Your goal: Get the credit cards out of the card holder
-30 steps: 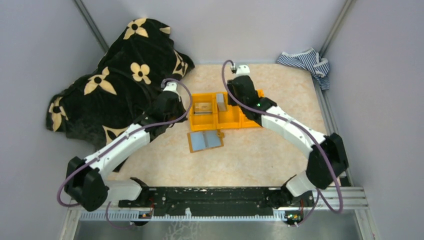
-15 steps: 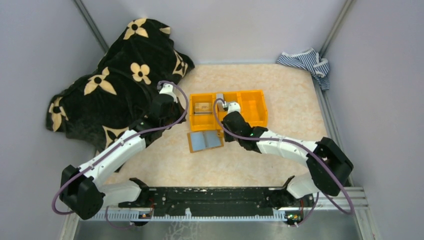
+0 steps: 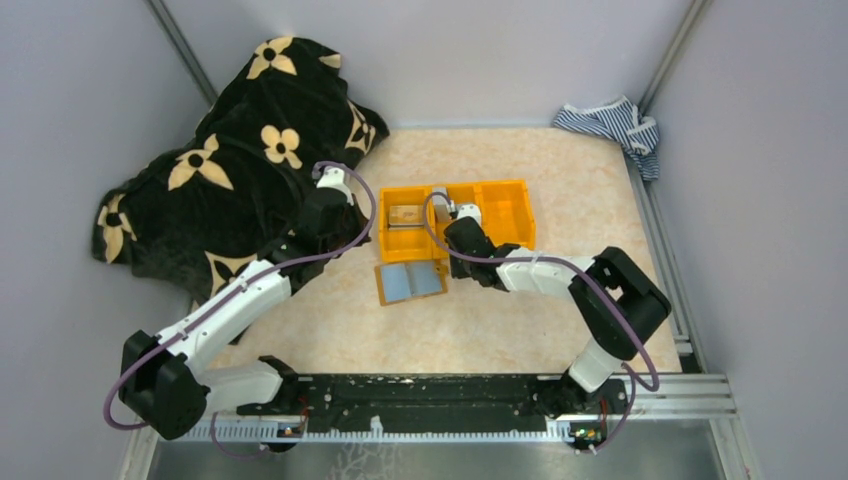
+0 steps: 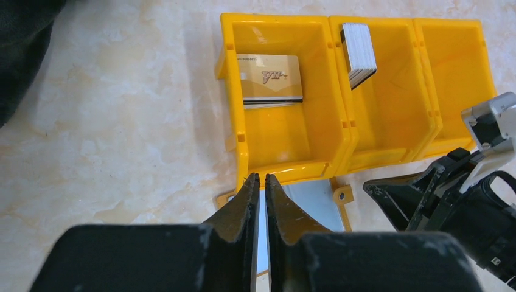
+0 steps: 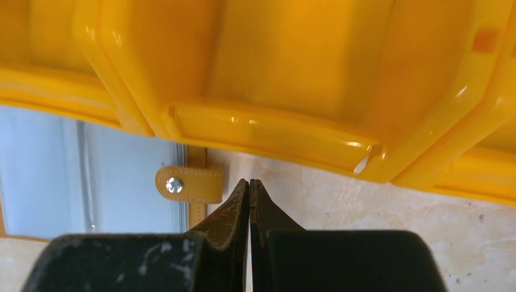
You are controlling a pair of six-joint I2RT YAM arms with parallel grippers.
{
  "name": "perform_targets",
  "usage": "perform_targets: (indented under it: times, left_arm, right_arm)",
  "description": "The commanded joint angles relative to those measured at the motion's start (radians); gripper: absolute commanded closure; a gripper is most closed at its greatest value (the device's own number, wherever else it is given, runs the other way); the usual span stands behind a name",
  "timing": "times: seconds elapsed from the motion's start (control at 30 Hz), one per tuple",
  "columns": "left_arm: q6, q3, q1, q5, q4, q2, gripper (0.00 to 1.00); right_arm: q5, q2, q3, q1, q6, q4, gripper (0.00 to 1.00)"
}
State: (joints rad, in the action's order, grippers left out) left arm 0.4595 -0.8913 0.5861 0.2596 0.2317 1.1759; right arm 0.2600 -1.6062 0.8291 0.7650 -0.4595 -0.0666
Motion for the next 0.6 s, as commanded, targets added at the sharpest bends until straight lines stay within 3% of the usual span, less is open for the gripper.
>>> perform_targets:
  times: [0.0,0.57]
  left_arm:
    - [-0.004,-0.012,-0.008,0.023,-0.007,-0.02,0.87]
    - [-0.002,0.003,-0.017,0.016,-0.021,0.012,0.87]
  right_arm:
    - [-0.018,-0.027,0.087,-0.033,0.03,0.065,1.0]
    - [-0.071,-0.217,0.27,-0.124,0.084,0.088,1.0]
